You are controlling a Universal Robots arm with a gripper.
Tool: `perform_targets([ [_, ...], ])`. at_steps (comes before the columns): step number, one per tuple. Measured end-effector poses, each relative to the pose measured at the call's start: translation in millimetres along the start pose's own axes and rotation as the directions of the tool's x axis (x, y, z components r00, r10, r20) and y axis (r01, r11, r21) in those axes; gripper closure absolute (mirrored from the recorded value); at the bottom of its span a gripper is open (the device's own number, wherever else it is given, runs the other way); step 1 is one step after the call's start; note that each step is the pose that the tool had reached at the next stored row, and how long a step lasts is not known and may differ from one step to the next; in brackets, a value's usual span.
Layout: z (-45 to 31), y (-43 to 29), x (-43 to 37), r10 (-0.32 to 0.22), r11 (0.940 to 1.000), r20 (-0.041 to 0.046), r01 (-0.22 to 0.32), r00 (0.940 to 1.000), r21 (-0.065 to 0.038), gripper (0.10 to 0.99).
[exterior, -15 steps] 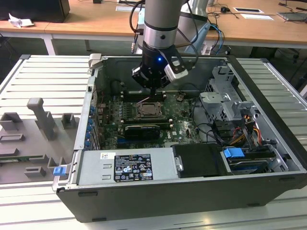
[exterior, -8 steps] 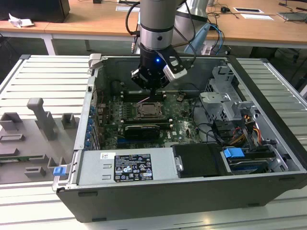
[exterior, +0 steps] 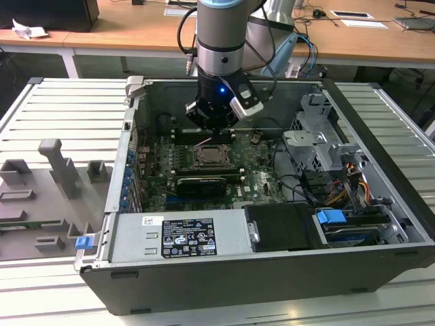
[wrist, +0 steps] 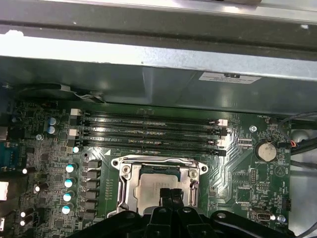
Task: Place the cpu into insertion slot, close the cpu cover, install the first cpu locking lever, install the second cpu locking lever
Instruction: 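Install the first cpu locking lever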
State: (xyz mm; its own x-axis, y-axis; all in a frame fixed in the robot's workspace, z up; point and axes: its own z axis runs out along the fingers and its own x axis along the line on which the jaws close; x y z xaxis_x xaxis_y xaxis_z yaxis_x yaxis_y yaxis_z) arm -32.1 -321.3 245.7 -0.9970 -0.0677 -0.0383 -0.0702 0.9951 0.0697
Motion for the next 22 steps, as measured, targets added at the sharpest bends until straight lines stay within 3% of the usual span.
perform_targets([
  [11,5.0,0.0,0.3,0.000,1.0000,0.0003,0.000,1.0000,-0.001,0.980],
  [18,11.8,2.6,0.3,0.000,0.9999,0.0012,0.000,1.0000,-0.015,0.980],
  [22,12.2,7.3,1.2,0.001,0.9994,0.0027,-0.001,1.0000,-0.033,0.980],
])
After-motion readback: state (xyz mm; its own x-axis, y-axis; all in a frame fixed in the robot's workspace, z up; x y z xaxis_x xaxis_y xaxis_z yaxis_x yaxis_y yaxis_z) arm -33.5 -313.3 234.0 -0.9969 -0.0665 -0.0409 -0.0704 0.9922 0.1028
